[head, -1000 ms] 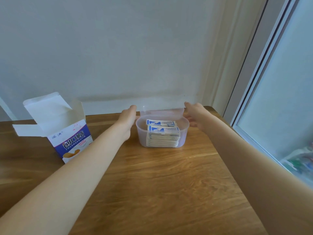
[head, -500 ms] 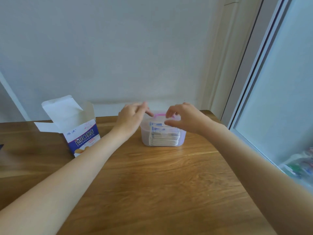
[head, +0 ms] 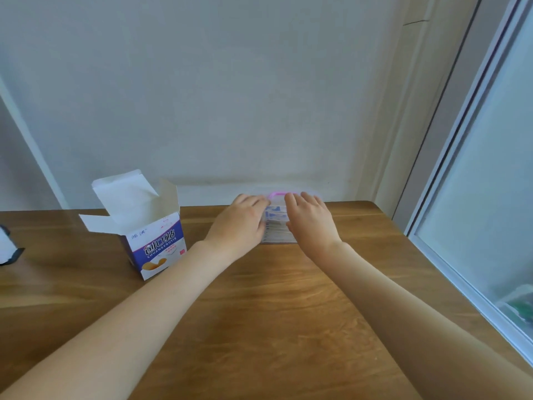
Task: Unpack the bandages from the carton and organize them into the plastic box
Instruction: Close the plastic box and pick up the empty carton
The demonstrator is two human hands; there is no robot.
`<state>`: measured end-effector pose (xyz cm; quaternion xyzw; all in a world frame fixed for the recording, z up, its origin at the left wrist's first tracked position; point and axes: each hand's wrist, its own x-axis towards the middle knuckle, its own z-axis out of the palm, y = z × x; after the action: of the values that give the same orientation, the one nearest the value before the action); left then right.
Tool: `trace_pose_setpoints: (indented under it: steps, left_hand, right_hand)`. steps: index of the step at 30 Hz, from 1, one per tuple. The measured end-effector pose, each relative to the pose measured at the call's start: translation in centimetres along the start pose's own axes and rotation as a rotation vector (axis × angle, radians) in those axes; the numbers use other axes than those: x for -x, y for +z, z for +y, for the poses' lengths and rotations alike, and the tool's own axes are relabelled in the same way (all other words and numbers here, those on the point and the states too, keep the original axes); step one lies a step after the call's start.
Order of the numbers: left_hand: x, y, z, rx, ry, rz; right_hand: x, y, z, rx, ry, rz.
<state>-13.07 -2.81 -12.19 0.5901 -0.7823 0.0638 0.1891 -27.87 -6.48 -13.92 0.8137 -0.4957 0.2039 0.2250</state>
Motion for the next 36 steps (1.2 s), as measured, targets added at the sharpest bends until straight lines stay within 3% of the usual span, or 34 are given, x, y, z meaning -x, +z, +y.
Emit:
trace_pose_setpoints:
  steps: [7,11,13,15,17,19,21,23,26,31,33,36]
  left_hand:
    - [-1.8,1.0,-1.9,-0.095,-0.019,-0.044]
    - [-0.5,0.3,-2.1,-0.060,-0.027,-0.007]
    - [1.3,-0.6,-2.3,-0.066,0.021,0.133]
    - [3.5,-1.5,-3.1,-0.037,0.013,0.283]
    - [6.0,-2.8,-4.1,-0.011,-0.069,0.357]
    - [8.7,-4.1,-5.4,-0.008,-0.178,0.425]
    - [12.0,-5.5,-6.8,-0.053,-0.268,0.436]
    - [15.7,-7.0,-7.9,-0.086,-0.329,0.422]
    - [19.8,-9.4,-7.7,-0.103,-0.345,0.421]
    - [29.3,-15.6,-5.4,-0.184,-0.326,0.578]
    - [34.5,-18.4,-3.9,-0.290,-0.389,0.528]
    - [42.2,-20.5,-2.4,-0.291,-0.592,0.308]
  right_hand:
    - [-3.2,3.2,0.0,-0.059,-0.012,0.093]
    - [-3.8,2.2,-0.5,-0.030,0.002,-0.094]
    - [-4.0,0.6,-1.0,-0.061,0.056,-0.170]
    - [-4.2,-2.0,-3.6,-0.220,-0.028,0.012]
    - [-4.4,-3.8,-7.8,-0.423,-0.244,0.218]
    - [-4.6,-4.5,-11.9,-0.514,-0.415,0.054]
    - [-4.5,-4.4,-15.0,-0.451,-0.429,-0.184]
    - [-4.0,-4.7,-17.4,-0.307,-0.405,-0.319]
    - [-1.9,-7.8,-19.8,-0.317,-0.382,-0.265]
    - [6.4,-16.4,-25.6,-0.921,-0.559,-0.259]
    - [10.1,-18.9,-28.6,-1.021,-0.636,-0.280]
    - [14.9,-20.8,-32.8,-1.079,-0.779,-0.305]
